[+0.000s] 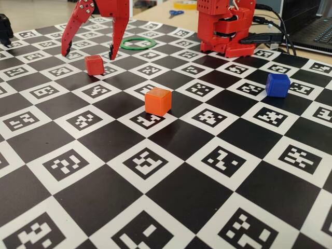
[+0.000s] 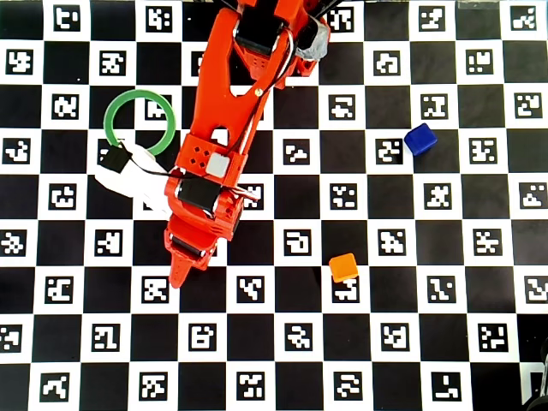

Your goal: Grab the red cube then put it in the green circle then put the blue cube on top and finally the orange cube on top

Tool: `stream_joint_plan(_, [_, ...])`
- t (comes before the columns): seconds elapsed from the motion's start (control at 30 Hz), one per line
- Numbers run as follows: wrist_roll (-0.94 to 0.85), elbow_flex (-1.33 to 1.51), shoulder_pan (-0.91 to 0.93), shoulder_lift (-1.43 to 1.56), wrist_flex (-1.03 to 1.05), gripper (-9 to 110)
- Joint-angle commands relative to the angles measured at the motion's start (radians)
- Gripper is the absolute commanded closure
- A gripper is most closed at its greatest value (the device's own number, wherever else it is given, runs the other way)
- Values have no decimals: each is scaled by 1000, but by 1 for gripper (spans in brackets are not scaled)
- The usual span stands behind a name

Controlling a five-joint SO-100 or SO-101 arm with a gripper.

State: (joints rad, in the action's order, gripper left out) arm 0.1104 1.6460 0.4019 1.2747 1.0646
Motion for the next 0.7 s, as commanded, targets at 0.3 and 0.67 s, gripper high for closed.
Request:
stream_joint_plan(0.3, [-9,-81,-6,-34,-38,62])
stream_joint_plan(0.67, [-14,-114,-6,-55,-64,86])
